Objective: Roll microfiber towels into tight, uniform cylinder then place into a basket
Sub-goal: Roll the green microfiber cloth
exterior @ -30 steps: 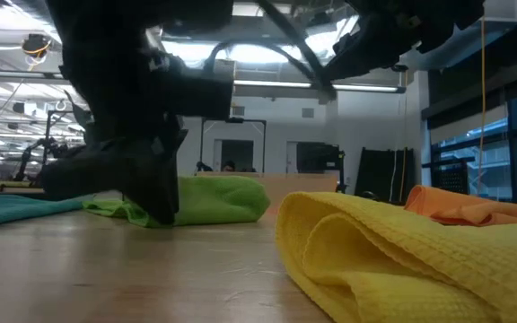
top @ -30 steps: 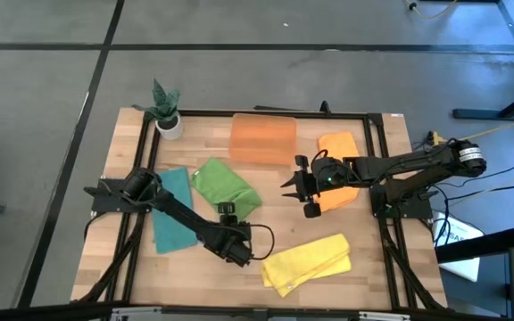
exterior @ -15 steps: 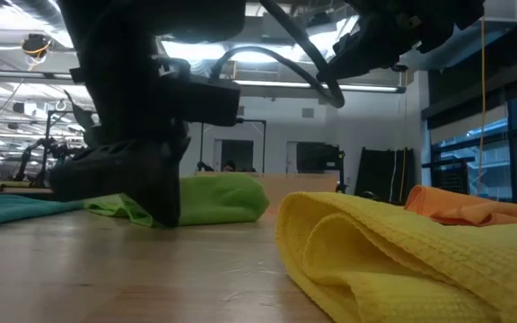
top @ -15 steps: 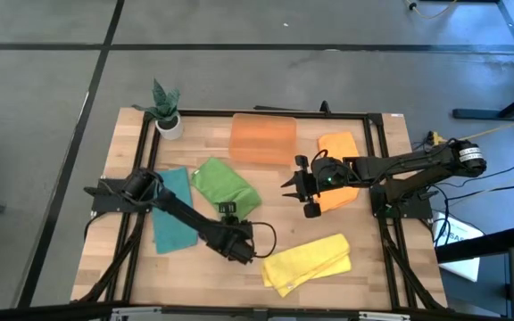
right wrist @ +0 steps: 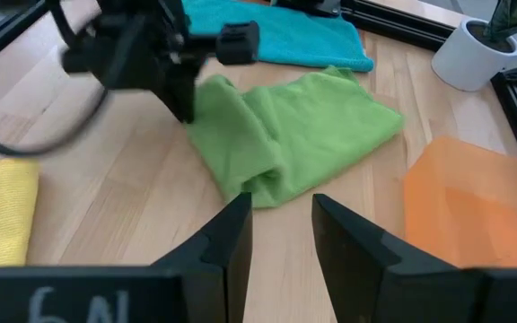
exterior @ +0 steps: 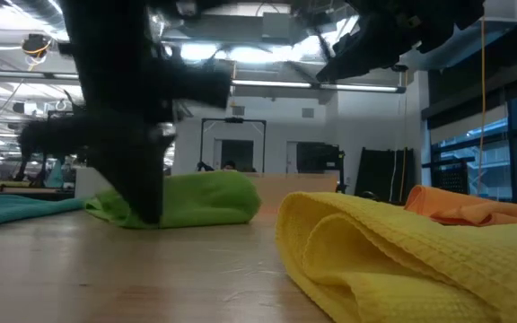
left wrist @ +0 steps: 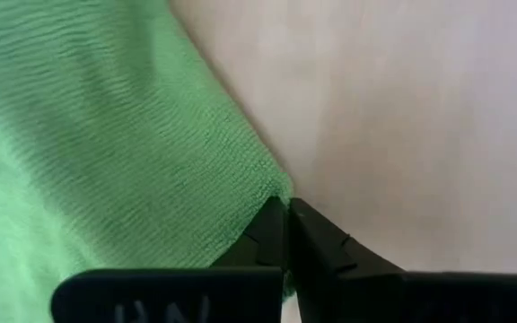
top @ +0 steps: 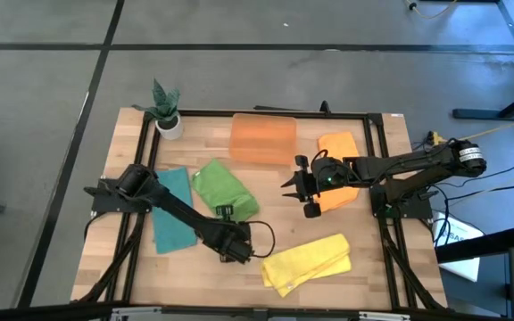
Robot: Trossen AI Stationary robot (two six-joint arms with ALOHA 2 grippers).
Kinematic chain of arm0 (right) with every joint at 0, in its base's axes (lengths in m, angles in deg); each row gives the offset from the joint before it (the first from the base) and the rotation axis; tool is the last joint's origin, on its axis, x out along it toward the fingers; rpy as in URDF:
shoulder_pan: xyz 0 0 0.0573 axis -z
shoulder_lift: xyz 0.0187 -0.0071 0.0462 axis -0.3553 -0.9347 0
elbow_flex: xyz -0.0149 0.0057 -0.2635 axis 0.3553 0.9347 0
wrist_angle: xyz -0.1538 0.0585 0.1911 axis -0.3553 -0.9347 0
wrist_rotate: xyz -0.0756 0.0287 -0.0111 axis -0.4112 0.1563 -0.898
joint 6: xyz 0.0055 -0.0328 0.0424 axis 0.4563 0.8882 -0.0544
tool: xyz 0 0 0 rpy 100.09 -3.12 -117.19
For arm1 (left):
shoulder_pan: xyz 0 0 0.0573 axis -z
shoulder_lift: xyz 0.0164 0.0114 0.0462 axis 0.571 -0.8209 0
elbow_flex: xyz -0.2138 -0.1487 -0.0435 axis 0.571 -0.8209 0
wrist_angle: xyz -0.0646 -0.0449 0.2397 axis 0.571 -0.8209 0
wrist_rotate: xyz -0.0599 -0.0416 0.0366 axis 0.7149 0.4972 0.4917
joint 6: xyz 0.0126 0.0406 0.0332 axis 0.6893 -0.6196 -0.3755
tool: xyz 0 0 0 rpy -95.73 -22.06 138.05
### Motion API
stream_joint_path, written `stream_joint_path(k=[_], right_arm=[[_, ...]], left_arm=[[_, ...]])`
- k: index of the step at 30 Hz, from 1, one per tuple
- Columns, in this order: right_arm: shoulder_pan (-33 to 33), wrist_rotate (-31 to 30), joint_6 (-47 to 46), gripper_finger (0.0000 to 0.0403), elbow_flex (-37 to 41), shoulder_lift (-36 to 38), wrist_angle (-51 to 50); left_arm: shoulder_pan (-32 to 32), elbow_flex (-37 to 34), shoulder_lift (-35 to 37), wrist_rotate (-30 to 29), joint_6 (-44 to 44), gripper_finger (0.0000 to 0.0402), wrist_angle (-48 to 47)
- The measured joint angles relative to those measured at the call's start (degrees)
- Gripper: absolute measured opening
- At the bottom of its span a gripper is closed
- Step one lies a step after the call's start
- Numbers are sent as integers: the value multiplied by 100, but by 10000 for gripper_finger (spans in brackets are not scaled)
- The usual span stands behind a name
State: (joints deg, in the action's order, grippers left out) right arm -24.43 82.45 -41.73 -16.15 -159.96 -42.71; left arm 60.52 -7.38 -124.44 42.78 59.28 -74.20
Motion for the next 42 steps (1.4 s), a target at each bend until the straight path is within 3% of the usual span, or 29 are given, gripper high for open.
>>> stream_joint_path(k=[13, 22, 27, 35, 42], right_arm=[[0, 0, -2, 119, 0, 0, 0], [0, 1, -4, 119, 0, 0, -2], [0, 2, -4, 119, 0, 0, -34], [-1, 2, -44, 119, 0, 0, -76], [-2, 2, -144, 119, 0, 0, -76]], left_arm=[[-20, 26, 314, 688, 74, 0, 426], [30, 30, 543, 352, 735, 0, 541], [59, 33, 662, -127, 1045, 0, 325], [-30, 34, 734, -249, 1380, 0, -58], [-36, 37, 961, -528, 2253, 0, -304]])
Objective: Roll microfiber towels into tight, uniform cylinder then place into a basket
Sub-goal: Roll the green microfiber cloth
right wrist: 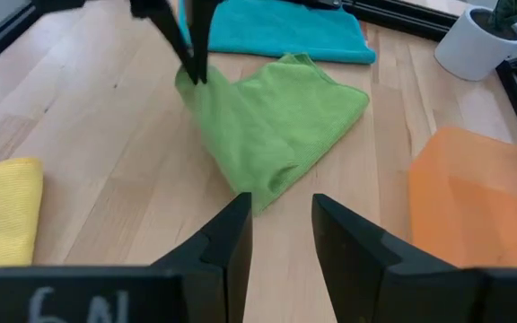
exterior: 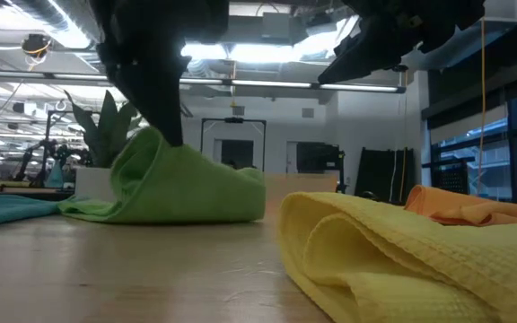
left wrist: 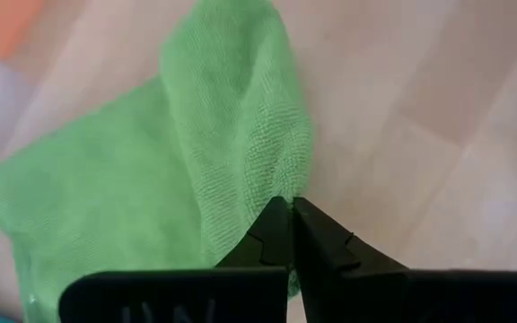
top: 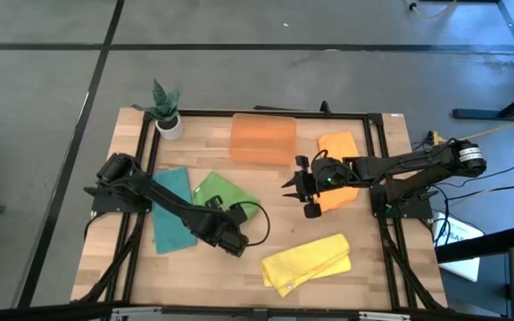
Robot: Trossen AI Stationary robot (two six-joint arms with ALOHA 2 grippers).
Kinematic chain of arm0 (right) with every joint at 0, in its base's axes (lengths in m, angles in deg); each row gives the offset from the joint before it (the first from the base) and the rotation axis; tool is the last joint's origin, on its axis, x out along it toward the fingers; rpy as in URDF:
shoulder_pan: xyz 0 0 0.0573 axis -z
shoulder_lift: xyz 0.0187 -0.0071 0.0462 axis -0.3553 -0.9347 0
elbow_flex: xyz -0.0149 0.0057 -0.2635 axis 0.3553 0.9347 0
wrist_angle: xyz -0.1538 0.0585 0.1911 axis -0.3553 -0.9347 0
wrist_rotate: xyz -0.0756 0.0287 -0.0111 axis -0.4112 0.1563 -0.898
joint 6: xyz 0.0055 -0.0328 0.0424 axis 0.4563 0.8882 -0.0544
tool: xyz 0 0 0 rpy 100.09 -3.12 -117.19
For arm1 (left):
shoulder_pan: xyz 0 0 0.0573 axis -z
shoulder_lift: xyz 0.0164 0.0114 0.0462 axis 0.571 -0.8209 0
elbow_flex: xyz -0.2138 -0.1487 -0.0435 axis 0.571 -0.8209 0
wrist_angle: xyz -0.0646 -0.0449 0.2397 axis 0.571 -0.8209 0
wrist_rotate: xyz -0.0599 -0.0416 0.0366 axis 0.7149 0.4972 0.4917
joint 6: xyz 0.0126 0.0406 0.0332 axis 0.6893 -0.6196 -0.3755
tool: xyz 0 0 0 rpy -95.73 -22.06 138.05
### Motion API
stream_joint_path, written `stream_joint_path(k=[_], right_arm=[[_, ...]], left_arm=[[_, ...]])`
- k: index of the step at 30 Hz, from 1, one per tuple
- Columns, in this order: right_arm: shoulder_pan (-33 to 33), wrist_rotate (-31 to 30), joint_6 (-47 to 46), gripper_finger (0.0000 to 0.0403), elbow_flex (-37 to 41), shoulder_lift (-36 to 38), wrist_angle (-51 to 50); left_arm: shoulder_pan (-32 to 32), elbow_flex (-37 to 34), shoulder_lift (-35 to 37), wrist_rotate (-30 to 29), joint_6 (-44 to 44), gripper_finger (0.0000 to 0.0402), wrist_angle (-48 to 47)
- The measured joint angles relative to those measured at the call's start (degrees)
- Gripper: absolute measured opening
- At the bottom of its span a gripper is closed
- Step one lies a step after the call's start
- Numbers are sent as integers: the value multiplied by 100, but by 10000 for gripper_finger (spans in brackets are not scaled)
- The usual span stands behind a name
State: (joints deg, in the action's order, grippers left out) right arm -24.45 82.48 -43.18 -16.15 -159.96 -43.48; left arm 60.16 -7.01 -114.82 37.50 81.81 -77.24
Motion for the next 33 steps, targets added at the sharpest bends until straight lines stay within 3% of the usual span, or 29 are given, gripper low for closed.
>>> stream_joint_path(k=[5, 10, 17, 33], right_arm=[[2, 0, 0, 119, 0, 0, -11], [0, 0, 2, 119, 0, 0, -11], [2, 0, 4, 119, 0, 0, -9], [2, 0, 9, 119, 0, 0, -7]], left_arm=[[42, -50, 76, 113, 834, 0, -279], [33, -561, 74, 461, 1406, 0, 68], [35, -1062, 72, 507, 2029, 0, 178], [-149, -1189, 72, 506, 2059, 2, 207]])
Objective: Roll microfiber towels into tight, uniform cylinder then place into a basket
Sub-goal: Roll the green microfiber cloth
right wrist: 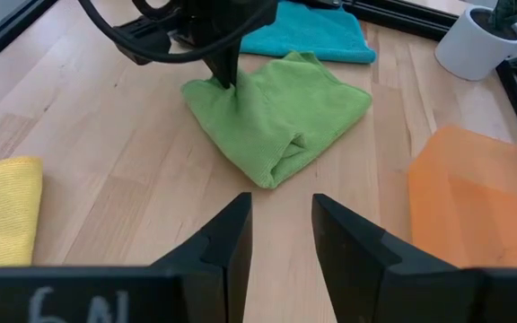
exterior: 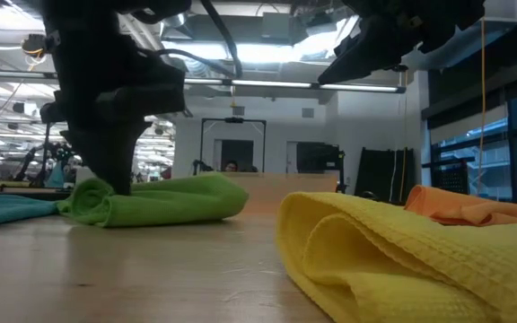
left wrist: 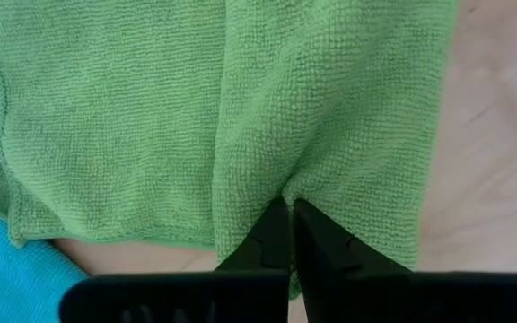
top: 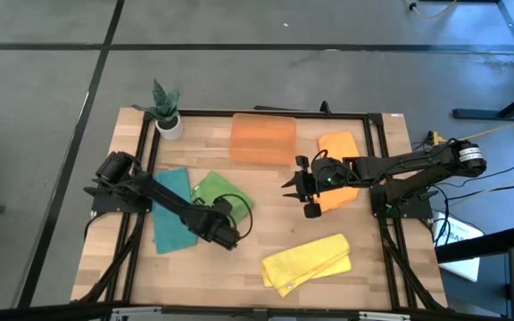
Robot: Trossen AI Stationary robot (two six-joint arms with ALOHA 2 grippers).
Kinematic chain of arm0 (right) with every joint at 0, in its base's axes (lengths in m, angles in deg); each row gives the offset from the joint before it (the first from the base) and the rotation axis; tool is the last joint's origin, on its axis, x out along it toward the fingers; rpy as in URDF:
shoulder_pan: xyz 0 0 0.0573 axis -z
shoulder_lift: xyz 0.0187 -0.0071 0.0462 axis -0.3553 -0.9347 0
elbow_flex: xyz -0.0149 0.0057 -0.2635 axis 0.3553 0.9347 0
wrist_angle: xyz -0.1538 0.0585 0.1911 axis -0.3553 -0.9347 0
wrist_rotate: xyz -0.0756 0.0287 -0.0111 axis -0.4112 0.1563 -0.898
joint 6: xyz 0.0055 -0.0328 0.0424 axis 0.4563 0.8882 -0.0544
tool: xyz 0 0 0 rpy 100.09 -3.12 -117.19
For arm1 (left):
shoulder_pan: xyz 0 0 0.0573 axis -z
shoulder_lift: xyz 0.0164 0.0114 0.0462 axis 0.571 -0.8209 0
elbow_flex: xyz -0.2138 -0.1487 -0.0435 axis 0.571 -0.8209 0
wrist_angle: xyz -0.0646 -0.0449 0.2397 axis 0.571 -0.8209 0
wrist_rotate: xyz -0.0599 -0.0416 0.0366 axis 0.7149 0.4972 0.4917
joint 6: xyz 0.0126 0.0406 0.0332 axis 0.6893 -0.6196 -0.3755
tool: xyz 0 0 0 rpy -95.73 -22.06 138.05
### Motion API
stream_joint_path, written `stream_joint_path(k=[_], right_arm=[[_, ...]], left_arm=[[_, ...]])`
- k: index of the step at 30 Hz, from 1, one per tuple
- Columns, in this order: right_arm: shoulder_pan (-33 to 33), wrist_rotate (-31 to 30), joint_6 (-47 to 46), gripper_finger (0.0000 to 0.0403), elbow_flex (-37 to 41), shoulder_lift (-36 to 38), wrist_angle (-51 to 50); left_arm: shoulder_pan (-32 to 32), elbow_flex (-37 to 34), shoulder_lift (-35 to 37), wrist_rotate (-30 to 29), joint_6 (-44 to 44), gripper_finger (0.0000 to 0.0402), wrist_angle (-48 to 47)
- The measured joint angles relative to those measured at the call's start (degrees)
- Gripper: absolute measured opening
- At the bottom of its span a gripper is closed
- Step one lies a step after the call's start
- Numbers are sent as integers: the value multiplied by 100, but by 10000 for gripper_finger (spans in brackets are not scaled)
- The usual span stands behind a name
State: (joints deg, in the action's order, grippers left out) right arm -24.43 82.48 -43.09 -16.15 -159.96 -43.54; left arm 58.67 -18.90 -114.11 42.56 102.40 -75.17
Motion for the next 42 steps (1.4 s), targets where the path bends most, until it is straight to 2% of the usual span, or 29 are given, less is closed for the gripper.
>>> stream_joint_path(k=[8, 12, 18, 25, 31, 42], right_arm=[[0, -2, 2, 119, 0, 0, 0], [0, -2, 2, 119, 0, 0, 2], [0, -2, -4, 119, 0, 0, 4], [0, -2, -17, 119, 0, 0, 4], [0, -2, 138, 119, 2, -27, 4], [0, 0, 451, 119, 2, -554, 341]], left_arm=[[-92, 0, 0, 7, 17, 51, -37], [-179, 0, 0, 38, -151, 63, -37], [-204, 113, 1, 50, -168, 61, -92], [-210, 306, 52, 142, -173, 64, -756], [-229, 310, 59, 210, -173, 60, -955], [-220, 546, 259, 29, -173, 60, -1294]])
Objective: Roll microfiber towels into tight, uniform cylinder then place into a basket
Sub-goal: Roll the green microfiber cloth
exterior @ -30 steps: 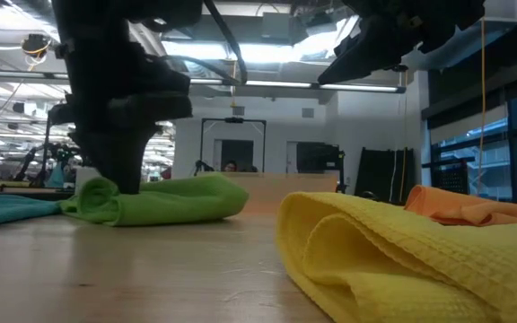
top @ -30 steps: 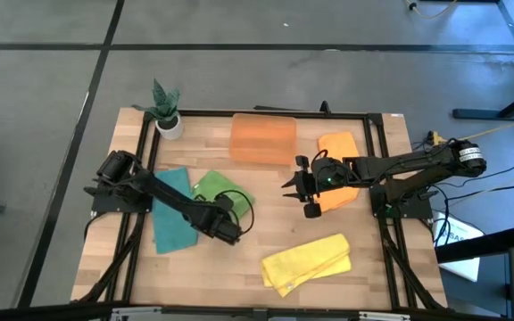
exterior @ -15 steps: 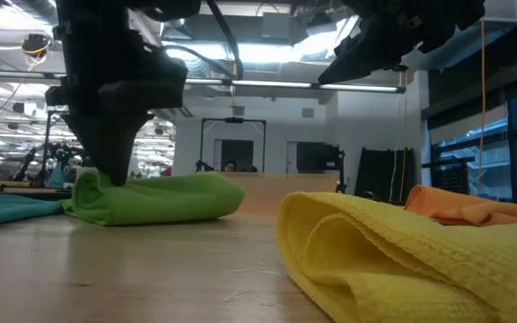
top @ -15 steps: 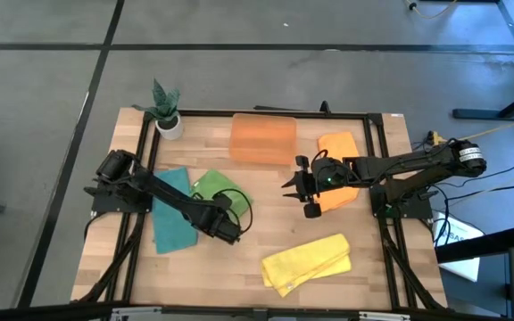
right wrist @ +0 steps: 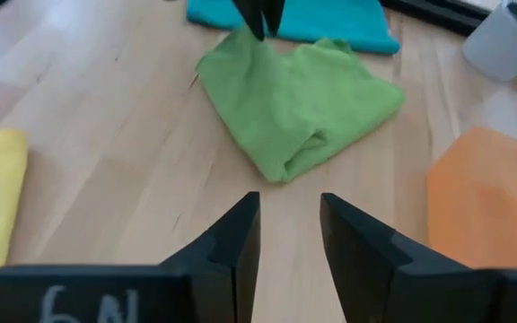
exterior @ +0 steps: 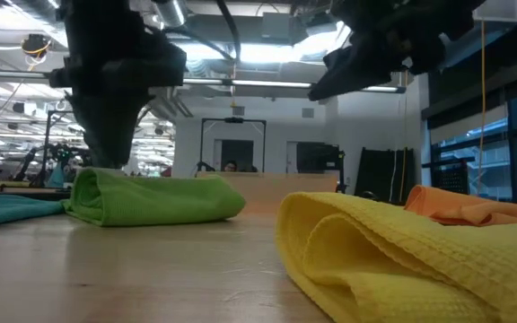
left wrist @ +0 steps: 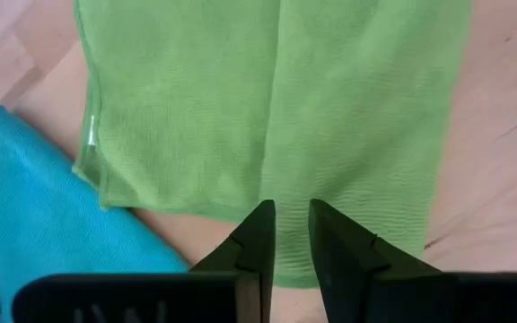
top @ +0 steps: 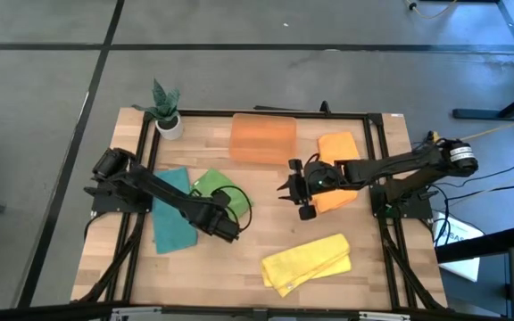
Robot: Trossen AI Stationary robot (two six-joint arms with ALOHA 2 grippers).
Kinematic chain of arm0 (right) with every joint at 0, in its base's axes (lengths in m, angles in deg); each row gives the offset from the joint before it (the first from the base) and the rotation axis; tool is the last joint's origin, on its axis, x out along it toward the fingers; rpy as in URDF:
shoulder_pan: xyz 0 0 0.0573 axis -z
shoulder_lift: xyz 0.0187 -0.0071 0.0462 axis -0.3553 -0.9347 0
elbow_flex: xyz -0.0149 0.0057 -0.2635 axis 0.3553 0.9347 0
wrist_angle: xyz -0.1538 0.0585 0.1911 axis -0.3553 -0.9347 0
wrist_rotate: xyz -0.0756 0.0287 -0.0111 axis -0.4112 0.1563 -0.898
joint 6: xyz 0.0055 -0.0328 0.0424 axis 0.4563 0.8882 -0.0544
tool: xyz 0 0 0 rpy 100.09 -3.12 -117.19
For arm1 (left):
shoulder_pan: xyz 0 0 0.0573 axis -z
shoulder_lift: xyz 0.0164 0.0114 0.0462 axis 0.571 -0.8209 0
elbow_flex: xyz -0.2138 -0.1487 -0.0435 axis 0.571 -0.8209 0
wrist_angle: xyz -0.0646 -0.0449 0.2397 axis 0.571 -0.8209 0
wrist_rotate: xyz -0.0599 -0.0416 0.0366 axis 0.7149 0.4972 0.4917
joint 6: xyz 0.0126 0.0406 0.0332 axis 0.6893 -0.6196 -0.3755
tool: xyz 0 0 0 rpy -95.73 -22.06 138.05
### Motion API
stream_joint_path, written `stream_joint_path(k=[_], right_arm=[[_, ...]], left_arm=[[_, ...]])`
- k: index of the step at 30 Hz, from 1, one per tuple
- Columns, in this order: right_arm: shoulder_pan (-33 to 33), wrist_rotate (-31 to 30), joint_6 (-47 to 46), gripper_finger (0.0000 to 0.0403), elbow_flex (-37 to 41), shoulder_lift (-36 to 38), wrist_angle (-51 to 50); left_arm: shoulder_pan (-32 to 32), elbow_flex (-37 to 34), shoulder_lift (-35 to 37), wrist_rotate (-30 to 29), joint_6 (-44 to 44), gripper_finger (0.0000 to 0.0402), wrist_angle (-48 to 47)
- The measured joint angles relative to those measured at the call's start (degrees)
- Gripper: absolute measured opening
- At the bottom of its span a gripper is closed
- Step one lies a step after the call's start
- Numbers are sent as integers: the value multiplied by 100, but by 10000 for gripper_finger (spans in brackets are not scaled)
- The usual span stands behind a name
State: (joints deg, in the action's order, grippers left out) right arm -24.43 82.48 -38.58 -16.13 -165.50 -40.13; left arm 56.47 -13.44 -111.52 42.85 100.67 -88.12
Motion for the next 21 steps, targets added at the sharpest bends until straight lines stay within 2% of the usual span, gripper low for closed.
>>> stream_joint_path(k=[5, 13, 21], right_arm=[[0, 34, 328, 119, 0, -379, 238], [-151, 55, 1963, 120, -29, -1510, 1516], [-269, -40, 2753, 120, -710, -2761, 1677]], left_arm=[[14, 20, 193, -69, 0, 64, -112], [160, 22, 482, -368, 10, 61, -77], [401, 22, 644, -494, 55, 62, -37]])
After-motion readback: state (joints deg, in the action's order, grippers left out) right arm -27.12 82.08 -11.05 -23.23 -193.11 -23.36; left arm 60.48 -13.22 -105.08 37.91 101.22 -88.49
